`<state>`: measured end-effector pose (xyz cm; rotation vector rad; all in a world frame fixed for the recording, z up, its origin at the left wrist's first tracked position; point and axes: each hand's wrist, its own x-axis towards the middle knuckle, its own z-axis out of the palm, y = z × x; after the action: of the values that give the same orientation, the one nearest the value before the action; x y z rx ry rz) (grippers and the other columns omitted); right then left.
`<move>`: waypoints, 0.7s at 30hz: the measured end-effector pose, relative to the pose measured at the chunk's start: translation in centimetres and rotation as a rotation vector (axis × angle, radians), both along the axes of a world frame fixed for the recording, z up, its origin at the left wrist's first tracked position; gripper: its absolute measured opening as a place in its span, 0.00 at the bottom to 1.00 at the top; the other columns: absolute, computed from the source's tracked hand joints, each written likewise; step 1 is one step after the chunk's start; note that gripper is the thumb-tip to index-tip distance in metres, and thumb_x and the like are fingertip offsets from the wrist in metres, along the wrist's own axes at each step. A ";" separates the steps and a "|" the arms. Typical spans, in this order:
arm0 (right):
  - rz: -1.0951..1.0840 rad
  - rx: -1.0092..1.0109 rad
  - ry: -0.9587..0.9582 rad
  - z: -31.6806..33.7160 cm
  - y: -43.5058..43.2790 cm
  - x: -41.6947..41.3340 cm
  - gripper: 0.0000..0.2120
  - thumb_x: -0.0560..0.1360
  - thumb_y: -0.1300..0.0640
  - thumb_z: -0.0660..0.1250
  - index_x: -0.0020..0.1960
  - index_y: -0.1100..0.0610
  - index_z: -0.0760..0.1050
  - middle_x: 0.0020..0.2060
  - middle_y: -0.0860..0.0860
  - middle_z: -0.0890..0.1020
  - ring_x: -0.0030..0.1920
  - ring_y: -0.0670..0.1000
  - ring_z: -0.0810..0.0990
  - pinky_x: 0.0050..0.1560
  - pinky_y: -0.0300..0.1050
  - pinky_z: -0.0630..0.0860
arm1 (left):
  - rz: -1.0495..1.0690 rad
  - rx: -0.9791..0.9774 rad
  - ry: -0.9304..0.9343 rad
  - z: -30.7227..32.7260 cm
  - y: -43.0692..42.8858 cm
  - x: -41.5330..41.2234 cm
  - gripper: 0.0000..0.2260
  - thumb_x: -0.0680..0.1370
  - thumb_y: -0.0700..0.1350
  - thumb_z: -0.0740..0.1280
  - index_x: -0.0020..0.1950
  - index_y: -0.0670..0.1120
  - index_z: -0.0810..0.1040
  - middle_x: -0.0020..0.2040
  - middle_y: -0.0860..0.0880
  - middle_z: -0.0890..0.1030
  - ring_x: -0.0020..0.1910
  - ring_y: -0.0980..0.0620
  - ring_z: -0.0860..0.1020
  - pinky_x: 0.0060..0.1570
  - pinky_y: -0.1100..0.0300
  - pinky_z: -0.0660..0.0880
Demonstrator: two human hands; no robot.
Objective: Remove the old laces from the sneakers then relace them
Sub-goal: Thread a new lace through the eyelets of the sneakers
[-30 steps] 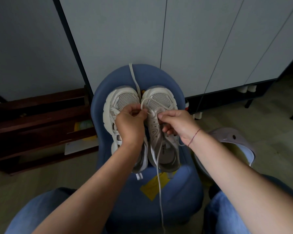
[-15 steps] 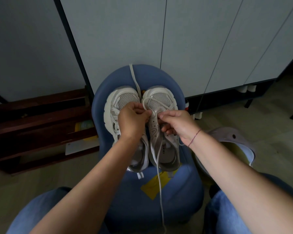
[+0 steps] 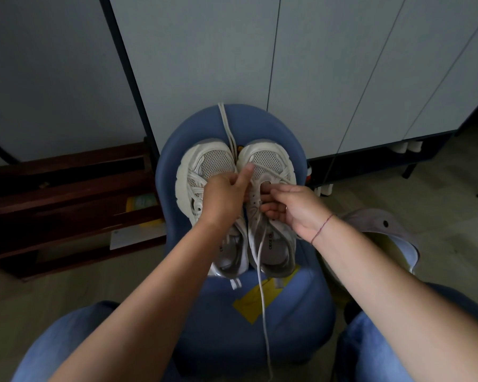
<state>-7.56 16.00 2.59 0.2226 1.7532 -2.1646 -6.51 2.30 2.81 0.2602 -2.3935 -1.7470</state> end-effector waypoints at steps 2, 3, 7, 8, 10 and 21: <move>0.022 0.010 -0.025 0.2 0.1 -0.2 0.08 0.80 0.66 0.57 0.55 0.64 0.75 0.25 0.50 0.81 0.24 0.45 0.79 0.24 0.34 0.75 | -0.046 -0.036 0.006 0.1 -0.1 0.2 0.29 0.77 0.63 0.65 0.43 0.34 0.81 0.41 0.36 0.83 0.43 0.39 0.82 0.49 0.44 0.79; 0.030 0.025 -0.034 0.2 0.1 -0.3 0.08 0.80 0.66 0.58 0.54 0.63 0.75 0.25 0.50 0.81 0.24 0.45 0.79 0.24 0.34 0.75 | -0.068 -0.049 0.011 0.2 -0.2 0.3 0.26 0.76 0.62 0.67 0.41 0.37 0.81 0.39 0.38 0.83 0.41 0.42 0.82 0.46 0.47 0.80; 0.061 0.126 -0.038 0.1 -0.1 -0.6 0.05 0.79 0.63 0.63 0.51 0.59 0.77 0.24 0.48 0.80 0.23 0.43 0.77 0.23 0.34 0.73 | -0.150 -0.102 0.014 0.2 -0.3 0.7 0.14 0.73 0.56 0.74 0.42 0.46 0.80 0.35 0.53 0.80 0.32 0.65 0.77 0.35 0.70 0.72; 0.064 0.144 -0.032 0.0 -0.1 -0.7 0.05 0.79 0.62 0.63 0.49 0.58 0.78 0.24 0.48 0.80 0.22 0.43 0.76 0.23 0.34 0.73 | -0.165 -0.115 0.011 0.1 -0.3 0.7 0.14 0.72 0.56 0.75 0.45 0.45 0.81 0.37 0.52 0.81 0.35 0.64 0.77 0.36 0.71 0.72; 0.057 0.148 -0.021 -0.1 -0.1 -0.6 0.08 0.78 0.63 0.63 0.43 0.56 0.78 0.23 0.48 0.79 0.22 0.43 0.75 0.23 0.34 0.73 | -0.181 -0.129 0.009 0.0 -0.4 0.8 0.18 0.70 0.55 0.77 0.49 0.44 0.80 0.42 0.50 0.82 0.41 0.58 0.79 0.41 0.67 0.74; 0.009 0.042 -0.011 -0.7 -0.8 -0.6 0.06 0.77 0.65 0.64 0.44 0.59 0.77 0.22 0.48 0.79 0.21 0.42 0.75 0.22 0.34 0.73 | -0.337 -0.113 -0.036 -0.6 -1.2 0.9 0.27 0.64 0.39 0.82 0.58 0.45 0.74 0.49 0.51 0.81 0.48 0.58 0.80 0.51 0.66 0.78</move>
<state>-8.14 15.20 1.89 0.2354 1.7916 -2.1179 -5.57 1.07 2.19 -0.1365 -2.6769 -1.7343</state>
